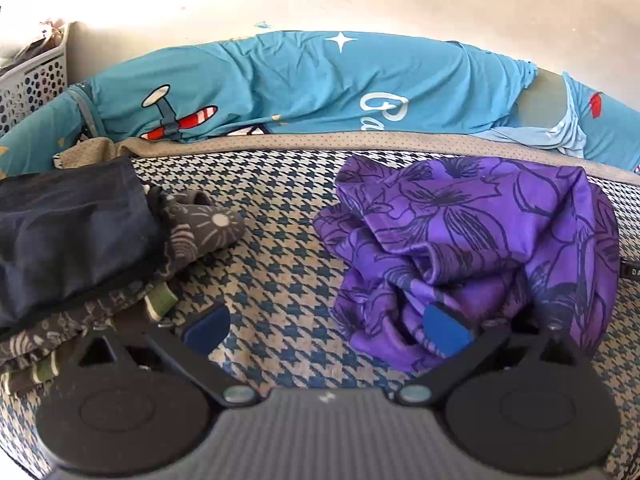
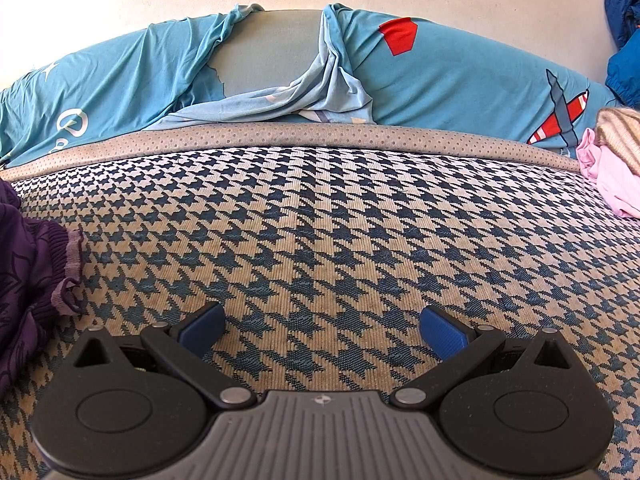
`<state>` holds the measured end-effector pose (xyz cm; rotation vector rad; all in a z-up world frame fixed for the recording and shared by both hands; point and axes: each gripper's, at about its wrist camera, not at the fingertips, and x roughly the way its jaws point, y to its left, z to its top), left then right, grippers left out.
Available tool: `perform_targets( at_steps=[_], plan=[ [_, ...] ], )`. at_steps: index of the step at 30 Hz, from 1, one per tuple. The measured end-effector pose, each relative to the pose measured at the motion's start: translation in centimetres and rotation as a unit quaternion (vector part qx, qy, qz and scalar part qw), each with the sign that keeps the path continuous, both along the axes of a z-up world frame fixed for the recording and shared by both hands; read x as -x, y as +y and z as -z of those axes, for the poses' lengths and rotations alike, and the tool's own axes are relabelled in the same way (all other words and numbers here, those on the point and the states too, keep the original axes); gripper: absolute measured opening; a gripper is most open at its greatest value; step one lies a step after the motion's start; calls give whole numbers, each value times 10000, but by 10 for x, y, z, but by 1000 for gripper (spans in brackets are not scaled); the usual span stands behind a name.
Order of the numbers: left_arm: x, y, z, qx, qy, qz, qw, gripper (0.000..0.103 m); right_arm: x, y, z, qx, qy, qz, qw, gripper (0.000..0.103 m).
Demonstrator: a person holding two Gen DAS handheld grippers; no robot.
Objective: Fold clothes
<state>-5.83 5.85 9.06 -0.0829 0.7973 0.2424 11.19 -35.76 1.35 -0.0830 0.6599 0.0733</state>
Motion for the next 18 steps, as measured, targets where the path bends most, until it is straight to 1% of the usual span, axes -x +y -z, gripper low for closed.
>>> perform_targets(
  at_steps=[7,18],
  plan=[
    [-2,-1,2,-95,52,53,9999,103,0,0,0,4,-1,0,10000,103],
    [-2,9,11,83,139,50,9999,103,-1,0,0,3,-2,-3,10000,103]
  ],
)
